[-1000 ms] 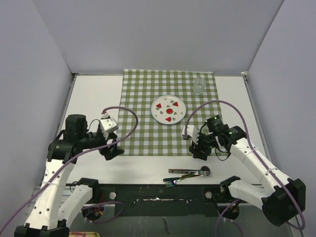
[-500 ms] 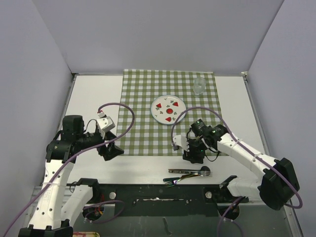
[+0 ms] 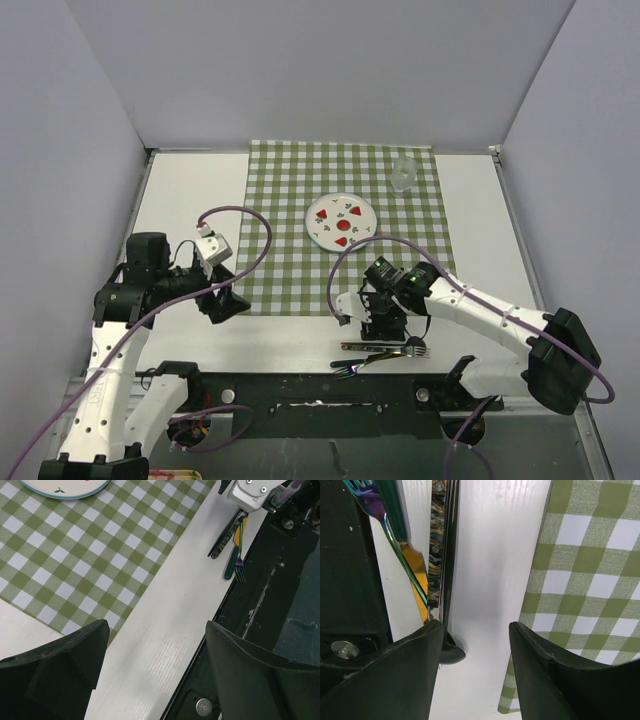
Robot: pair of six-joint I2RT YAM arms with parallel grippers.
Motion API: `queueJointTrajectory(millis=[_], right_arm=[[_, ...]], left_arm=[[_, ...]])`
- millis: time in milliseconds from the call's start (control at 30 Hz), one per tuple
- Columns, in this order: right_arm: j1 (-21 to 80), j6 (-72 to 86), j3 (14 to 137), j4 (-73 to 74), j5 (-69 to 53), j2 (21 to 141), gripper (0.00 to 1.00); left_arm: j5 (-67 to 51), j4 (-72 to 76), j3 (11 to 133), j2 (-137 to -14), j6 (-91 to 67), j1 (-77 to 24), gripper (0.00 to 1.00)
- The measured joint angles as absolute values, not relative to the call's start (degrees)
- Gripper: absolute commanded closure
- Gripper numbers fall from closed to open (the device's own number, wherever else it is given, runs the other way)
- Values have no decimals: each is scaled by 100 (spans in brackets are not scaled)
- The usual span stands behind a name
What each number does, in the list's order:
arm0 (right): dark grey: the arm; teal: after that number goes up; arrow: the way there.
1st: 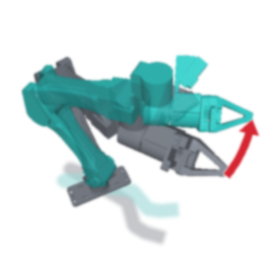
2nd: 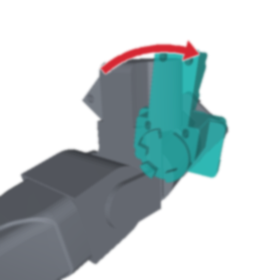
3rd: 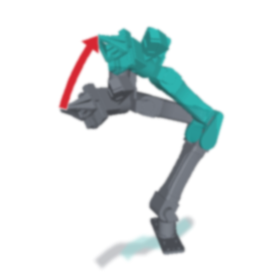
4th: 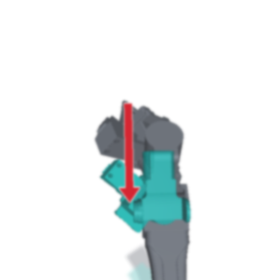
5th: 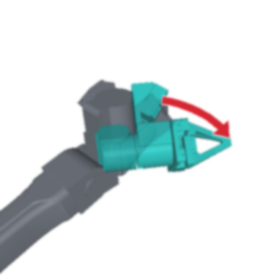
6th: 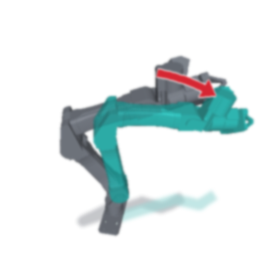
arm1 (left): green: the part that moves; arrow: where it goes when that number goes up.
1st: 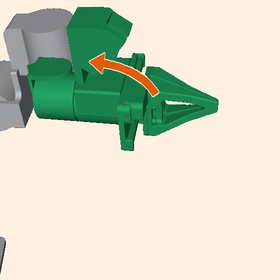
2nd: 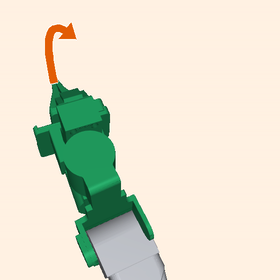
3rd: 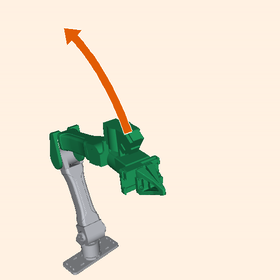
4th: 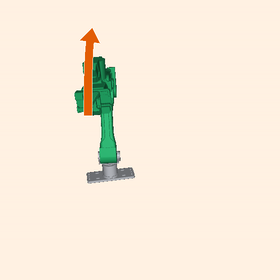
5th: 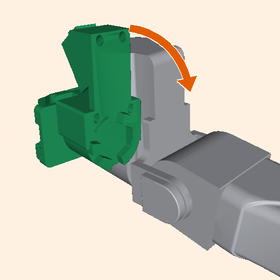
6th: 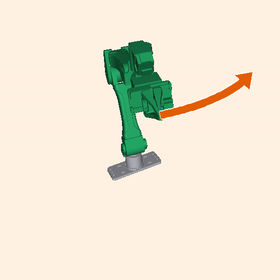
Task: Set the dinner table for one person
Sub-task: Adjust the utensils at the center of the board.
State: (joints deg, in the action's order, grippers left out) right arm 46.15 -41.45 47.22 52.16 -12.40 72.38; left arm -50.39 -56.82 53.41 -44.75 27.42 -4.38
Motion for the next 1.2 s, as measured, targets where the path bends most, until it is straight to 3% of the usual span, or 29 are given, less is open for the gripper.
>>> queueJointTrajectory(millis=[1200], right_arm=[[5867, -3551, 4469, 4692, -598, 8239, 46]], left_arm=[[-4934, -5680, 5352, -4936, 2749, -438, 24]])
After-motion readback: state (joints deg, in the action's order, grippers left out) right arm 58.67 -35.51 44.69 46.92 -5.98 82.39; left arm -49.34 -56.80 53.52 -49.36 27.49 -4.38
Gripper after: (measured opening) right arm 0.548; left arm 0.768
